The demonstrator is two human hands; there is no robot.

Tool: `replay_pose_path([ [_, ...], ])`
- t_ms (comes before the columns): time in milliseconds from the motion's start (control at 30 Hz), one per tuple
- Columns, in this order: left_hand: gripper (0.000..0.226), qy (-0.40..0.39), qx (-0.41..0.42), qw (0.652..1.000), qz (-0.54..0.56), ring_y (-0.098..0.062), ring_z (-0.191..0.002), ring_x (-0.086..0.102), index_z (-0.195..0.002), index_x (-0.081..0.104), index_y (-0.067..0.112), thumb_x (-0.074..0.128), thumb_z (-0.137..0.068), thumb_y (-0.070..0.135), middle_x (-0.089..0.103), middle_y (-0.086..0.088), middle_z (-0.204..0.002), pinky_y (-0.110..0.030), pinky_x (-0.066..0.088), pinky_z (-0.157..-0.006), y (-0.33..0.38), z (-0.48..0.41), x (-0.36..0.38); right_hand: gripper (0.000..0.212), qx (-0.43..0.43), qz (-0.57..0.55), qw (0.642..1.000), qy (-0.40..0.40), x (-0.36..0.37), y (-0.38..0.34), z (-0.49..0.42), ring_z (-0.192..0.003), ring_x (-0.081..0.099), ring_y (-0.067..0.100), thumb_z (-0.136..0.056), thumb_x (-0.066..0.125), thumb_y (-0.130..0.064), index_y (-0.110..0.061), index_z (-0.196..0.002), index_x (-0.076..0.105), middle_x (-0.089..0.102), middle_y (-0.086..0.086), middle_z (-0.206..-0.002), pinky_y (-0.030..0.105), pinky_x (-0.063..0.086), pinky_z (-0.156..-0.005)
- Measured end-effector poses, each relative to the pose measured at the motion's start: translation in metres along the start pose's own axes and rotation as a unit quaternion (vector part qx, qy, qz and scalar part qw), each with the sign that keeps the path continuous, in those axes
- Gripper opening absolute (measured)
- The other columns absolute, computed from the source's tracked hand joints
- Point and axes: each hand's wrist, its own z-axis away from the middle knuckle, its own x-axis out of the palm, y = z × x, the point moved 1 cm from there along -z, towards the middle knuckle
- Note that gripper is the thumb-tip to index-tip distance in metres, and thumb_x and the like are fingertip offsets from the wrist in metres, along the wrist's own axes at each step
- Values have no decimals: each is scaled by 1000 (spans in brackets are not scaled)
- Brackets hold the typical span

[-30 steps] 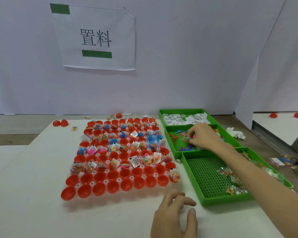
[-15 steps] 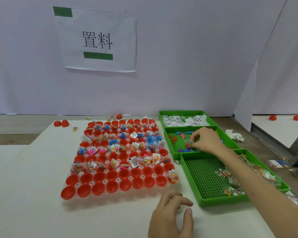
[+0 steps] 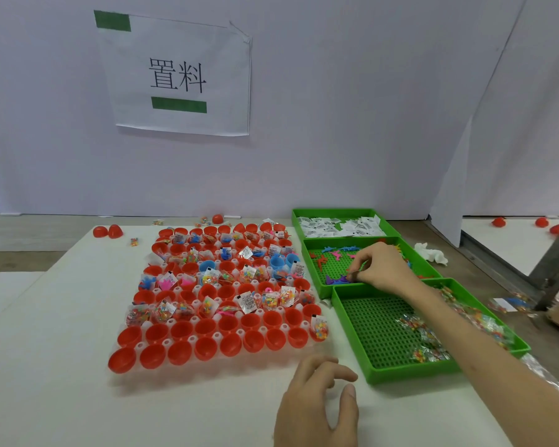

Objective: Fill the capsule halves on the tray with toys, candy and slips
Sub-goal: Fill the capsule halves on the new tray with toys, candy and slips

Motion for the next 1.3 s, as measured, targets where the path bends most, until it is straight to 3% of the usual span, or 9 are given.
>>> replay_pose_path([
  [100,26,-2,-9,1000,7,4,-88,56,-96,54,48,55,-72,39,58,26,-100,-6,39,-72,2,0,-1,28,-1,-19,999,31,-1,0,2,-58,62,-10,-73,86,-9,-27,-58,72,66,-23,-56,12,45,-55],
  [233,21,-6,-27,999,17,5,-89,55,-94,60,41,55,-73,39,57,27,-101,-6,38,-72,4,0,-4,18,14,-97,990,101,-5,-3,0,-70,69,2,-73,88,-10,-20,-66,75,74,-9,-68,16,47,-62],
  [433,22,-3,-42,999,15,5,-91,56,-95,56,47,59,-78,34,51,32,-111,-5,39,-70,5,1,-6,18,6,-268,953,145,-11,-13,6,-61,67,7,-74,85,-7,-16,-66,72,73,-2,-66,23,48,-66],
  [567,18,43,-62,992,105,-1,-82,66,-83,67,38,65,-85,20,64,27,-102,-14,49,-68,6,-2,-12,18,-64,-420,905,-9,-14,-34,40,-84,67,23,-63,91,-23,-20,-70,74,73,1,-77,35,53,-83],
  [667,9,98,-125,950,269,-13,-72,71,-95,69,22,69,-89,15,75,3,-88,-23,55,-64,10,-8,-21,18,-166,-398,883,-186,-6,-56,75,-79,70,17,-67,90,-25,-20,-73,73,73,4,-78,26,56,-75],
  [767,12,146,-152,918,335,-20,-72,72,-96,70,17,63,-90,9,76,-6,-83,-25,58,-62,8,-10,-28,13,-203,-355,868,-281,2,-78,92,-78,72,20,-74,87,-11,-16,-79,76,74,13,-85,24,56,-72],
  [900,21,154,-129,930,308,-19,-68,72,-85,79,18,68,-85,0,76,-7,-77,-22,58,-62,1,-7,-31,14,-246,-304,875,-286,7,-89,99,-80,72,22,-77,83,-8,-21,-81,77,75,9,-85,27,57,-75],
  [1100,27,174,-212,862,427,-19,-68,73,-76,80,15,66,-81,-7,75,-17,-78,-20,57,-61,-8,-11,-31,9,-248,-325,894,-184,3,-87,101,-80,73,22,-75,86,-19,-24,-78,79,76,6,-84,54,56,-92],
  [1300,22,240,-206,836,448,-27,-76,75,-80,80,15,72,-69,-2,75,-17,-84,-23,58,-63,-8,-10,-34,8,-240,-309,887,-246,1,-90,108,-77,71,25,-83,81,-27,-19,-86,81,76,9,-83,37,58,-74],
])
